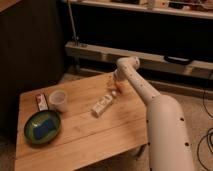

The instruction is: Drag the pepper across the table

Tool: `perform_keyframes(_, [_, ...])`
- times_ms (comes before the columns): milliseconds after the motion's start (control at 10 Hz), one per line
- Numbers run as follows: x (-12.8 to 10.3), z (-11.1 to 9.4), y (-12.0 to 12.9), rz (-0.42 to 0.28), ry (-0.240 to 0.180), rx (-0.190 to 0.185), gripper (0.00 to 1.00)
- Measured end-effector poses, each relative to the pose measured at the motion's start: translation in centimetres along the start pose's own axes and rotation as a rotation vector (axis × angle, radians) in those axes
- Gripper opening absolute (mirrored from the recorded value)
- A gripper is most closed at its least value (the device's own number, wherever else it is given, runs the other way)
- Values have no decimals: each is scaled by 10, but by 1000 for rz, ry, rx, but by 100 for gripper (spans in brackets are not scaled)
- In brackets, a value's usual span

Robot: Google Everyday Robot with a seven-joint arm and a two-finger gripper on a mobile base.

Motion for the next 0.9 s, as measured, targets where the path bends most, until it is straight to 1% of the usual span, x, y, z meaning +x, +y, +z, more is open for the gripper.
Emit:
perform_keyframes(100, [-1,1,0,0,-3,1,37])
perform_keyframes(200, [-1,2,-1,-1,-5,0,24])
perform_keyframes(300, [-1,3,0,-2,-9,0,16])
perform_keyframes(400, [-2,4,-1,-2,-13,0,13])
perform_keyframes(600, [-3,5,-2,-10,-17,4,12])
perform_keyframes(700, [-2,3,-5,-19,-12,11,12])
perform_keyframes(900, [6,4,-37,-78,-2,49,12])
